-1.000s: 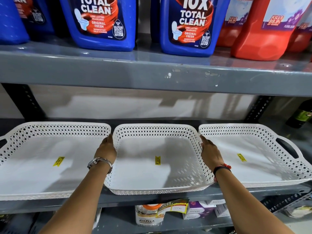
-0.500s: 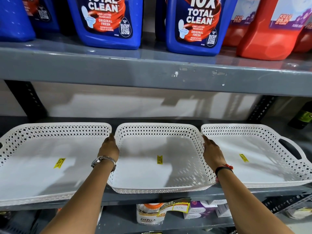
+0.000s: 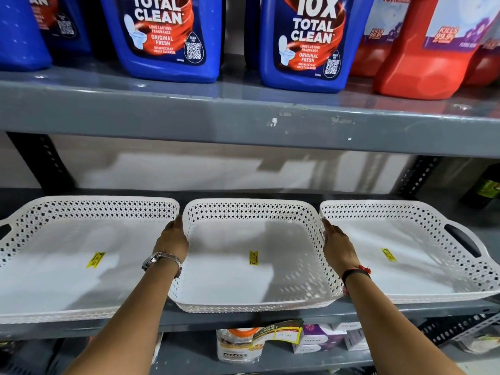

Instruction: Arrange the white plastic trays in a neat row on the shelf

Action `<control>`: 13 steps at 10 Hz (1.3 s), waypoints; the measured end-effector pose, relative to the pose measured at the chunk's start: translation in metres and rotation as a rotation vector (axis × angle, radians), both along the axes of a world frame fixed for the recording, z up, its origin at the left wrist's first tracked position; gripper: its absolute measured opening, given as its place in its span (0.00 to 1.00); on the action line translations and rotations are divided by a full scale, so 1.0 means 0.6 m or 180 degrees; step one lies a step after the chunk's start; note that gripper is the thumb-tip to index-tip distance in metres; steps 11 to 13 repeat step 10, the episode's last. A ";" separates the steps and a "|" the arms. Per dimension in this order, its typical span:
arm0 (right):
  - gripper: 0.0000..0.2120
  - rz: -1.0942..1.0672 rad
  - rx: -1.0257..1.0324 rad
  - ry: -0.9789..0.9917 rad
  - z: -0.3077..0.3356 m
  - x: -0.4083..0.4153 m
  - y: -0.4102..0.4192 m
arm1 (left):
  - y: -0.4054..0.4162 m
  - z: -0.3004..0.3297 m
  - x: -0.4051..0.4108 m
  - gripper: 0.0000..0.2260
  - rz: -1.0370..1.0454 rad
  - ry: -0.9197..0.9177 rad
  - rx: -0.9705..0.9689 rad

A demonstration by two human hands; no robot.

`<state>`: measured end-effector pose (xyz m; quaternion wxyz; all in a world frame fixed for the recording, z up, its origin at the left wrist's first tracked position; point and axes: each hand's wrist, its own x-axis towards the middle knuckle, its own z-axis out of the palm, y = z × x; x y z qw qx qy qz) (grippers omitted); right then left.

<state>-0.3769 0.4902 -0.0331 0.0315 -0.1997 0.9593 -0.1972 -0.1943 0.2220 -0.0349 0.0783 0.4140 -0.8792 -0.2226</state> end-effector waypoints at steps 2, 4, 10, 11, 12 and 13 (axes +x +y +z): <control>0.27 0.0055 0.0072 0.0011 0.002 0.001 0.001 | 0.003 0.002 -0.001 0.27 -0.0037 -0.0055 -0.0003; 0.27 0.0061 0.0068 -0.0012 0.004 0.001 0.001 | 0.006 0.007 0.001 0.26 0.0007 0.0009 0.0092; 0.26 -0.0072 0.0655 0.0408 0.026 0.017 -0.005 | 0.006 0.040 0.013 0.25 -0.0122 -0.0546 -0.0460; 0.26 -0.0072 0.0655 0.0408 0.026 0.017 -0.005 | 0.006 0.040 0.013 0.25 -0.0122 -0.0546 -0.0460; 0.26 -0.0072 0.0655 0.0408 0.026 0.017 -0.005 | 0.006 0.040 0.013 0.25 -0.0122 -0.0546 -0.0460; 0.26 -0.0072 0.0655 0.0408 0.026 0.017 -0.005 | 0.006 0.040 0.013 0.25 -0.0122 -0.0546 -0.0460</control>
